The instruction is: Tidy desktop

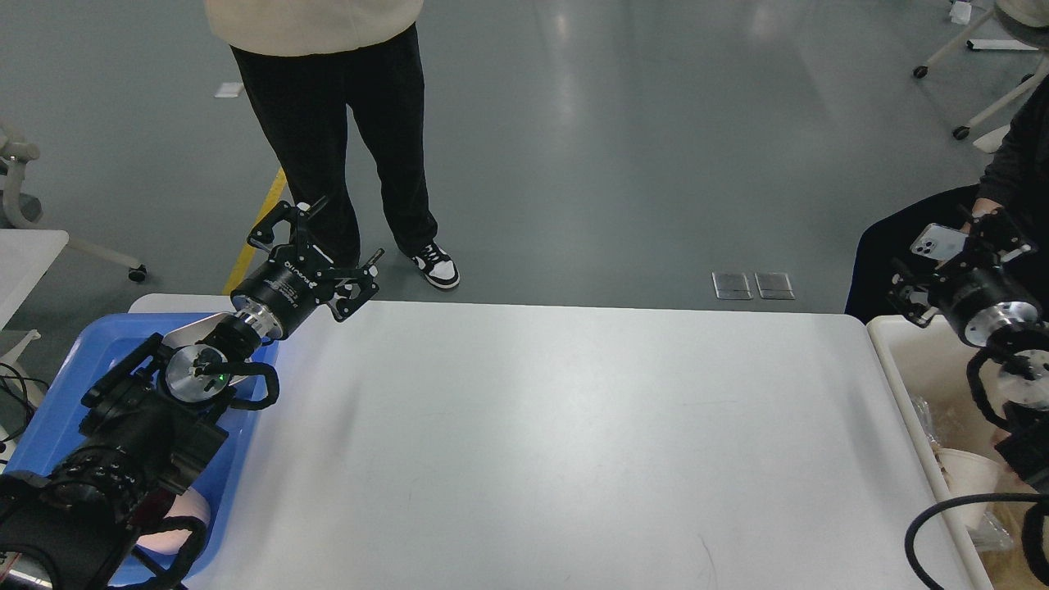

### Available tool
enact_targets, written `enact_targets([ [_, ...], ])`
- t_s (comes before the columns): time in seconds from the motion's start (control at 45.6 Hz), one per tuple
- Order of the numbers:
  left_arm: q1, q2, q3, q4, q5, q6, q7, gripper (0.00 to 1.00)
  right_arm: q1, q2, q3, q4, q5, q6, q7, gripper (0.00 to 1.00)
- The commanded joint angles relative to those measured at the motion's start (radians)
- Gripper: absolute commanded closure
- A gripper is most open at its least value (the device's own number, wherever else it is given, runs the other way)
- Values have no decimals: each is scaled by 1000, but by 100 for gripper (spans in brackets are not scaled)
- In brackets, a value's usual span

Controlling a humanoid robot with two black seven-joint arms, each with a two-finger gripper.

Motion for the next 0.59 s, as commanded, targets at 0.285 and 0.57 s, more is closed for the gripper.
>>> enact_targets([
  [0.285,14,4,0,0,-1,4,-36,3,-53,95,-6,-15,1,154,67,0],
  [0.57,11,-13,0,0,-4,56,-85,3,-95,88,-6,-12,1,160,96,0],
])
